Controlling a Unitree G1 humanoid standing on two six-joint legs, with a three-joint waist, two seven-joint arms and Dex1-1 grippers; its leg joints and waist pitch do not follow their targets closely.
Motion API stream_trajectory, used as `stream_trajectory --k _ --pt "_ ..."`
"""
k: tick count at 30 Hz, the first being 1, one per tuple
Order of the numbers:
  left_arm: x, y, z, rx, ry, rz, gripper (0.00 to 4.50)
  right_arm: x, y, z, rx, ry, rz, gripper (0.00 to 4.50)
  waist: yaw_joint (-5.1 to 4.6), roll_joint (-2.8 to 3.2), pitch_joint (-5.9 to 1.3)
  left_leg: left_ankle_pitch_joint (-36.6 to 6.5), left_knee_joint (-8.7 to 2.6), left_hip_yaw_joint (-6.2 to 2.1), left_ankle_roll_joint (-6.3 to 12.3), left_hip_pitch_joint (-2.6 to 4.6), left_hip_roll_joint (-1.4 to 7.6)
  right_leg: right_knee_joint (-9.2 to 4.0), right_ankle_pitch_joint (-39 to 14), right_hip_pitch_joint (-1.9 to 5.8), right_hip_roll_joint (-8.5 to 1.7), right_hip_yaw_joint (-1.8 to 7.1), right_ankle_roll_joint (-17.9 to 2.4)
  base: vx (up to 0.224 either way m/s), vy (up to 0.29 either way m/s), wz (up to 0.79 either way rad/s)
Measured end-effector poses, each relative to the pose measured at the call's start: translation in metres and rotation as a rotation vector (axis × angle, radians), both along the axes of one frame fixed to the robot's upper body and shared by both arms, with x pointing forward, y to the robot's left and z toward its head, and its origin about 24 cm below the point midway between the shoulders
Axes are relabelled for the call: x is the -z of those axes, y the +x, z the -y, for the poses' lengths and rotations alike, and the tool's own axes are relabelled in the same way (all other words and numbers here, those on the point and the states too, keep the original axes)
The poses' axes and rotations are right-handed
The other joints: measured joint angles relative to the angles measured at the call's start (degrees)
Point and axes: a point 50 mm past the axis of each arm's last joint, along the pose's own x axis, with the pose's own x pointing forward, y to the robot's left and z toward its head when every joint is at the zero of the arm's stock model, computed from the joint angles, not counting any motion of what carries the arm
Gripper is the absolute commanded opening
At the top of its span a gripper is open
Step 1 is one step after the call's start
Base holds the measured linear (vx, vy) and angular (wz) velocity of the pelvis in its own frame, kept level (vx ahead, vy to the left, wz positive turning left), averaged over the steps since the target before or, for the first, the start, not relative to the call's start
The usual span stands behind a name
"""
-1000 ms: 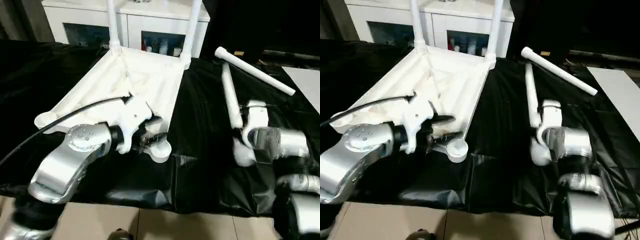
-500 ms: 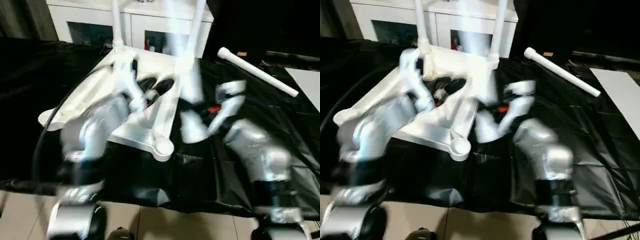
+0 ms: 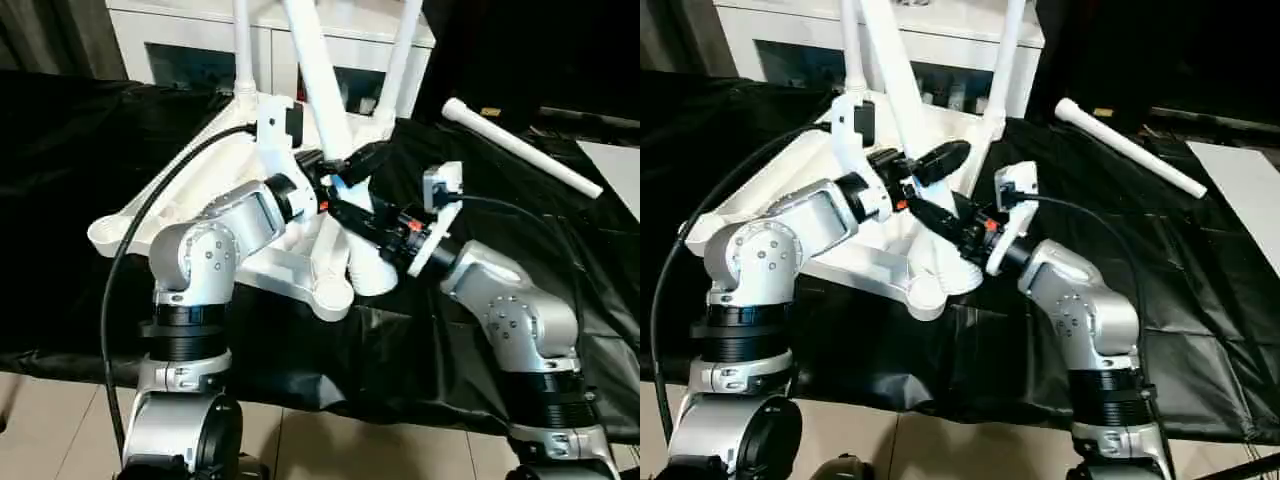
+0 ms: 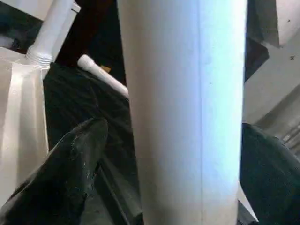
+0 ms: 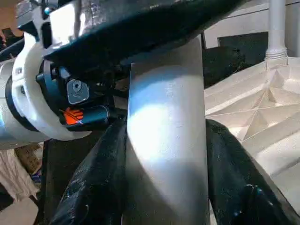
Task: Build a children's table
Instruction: Pick table leg
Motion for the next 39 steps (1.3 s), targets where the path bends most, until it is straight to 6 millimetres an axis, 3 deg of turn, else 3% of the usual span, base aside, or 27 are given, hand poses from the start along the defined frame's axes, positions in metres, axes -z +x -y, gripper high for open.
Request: stream_trajectory --k 28,39 --pt "-0.0034 0.0002 -0.0049 0.006 -0.018 -0.004 2.04 0.0021 -0.0001 -0.0008 0.005 -0.031 -0.007 1.84 0.04 -0.08 0.03 0.0 -0.01 0.0 0.0 -0.05 0.0 -0.03 0.0 -0.04 0.0 0.0 0.0 0.0 0.0 0.0" --pt "-0.0025 0.0001 -0.0051 0.015 0.027 0.005 1.92 0.007 -0.0017 -0.0053 0.019 -0.016 -0.03 1.84 0.04 -0.17 0.04 0.0 -0.02 0.0 0.0 -0.05 0.0 -0.04 0.0 -0.04 0.0 0.0 0.01 0.0 0.0 0.0"
